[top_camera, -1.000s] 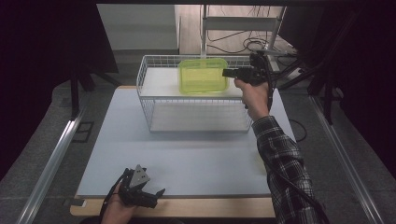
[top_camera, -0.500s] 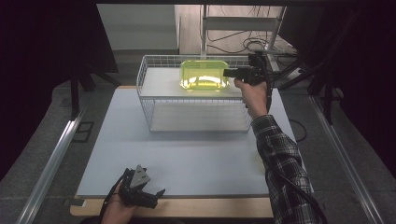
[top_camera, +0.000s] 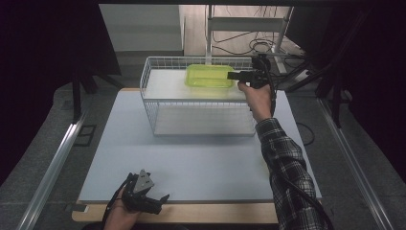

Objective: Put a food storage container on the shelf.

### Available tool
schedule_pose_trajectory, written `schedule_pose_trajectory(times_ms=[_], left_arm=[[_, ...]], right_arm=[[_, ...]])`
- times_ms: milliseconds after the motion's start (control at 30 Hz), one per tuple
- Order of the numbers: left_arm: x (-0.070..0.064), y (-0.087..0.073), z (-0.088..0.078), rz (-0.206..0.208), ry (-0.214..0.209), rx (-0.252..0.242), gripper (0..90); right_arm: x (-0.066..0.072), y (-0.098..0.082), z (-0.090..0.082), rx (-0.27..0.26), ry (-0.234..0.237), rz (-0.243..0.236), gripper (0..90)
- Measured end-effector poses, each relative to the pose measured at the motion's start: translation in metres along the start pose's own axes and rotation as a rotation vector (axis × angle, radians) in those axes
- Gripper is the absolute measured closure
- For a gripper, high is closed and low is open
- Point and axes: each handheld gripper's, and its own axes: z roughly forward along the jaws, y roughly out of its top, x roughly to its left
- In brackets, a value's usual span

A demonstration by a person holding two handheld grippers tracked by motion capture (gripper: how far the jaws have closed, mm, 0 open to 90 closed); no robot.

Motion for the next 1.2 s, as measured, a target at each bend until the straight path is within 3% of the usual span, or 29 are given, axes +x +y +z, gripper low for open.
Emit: schedule_pose_trajectory(times_ms=[267, 567, 1200], left_arm=[[0.000, 0.000, 0.000, -0.002, 0.001, -0.001, 1.0], [0.002, 0.001, -0.003, -0.031, -0.024, -0.024, 0.9], [0.004, 0.000, -0.003, -0.030, -0.011, -0.066, 0.0]], right_arm=[[-0.001, 0.001, -0.009, -0.016, 0.016, -0.018, 48.9], [0.004, -0.002, -0.026, -0.011, 0.047, -0.093, 39.2], [0.008, -0.035, -0.051, 0.002, 0.102, -0.198, 28.9]])
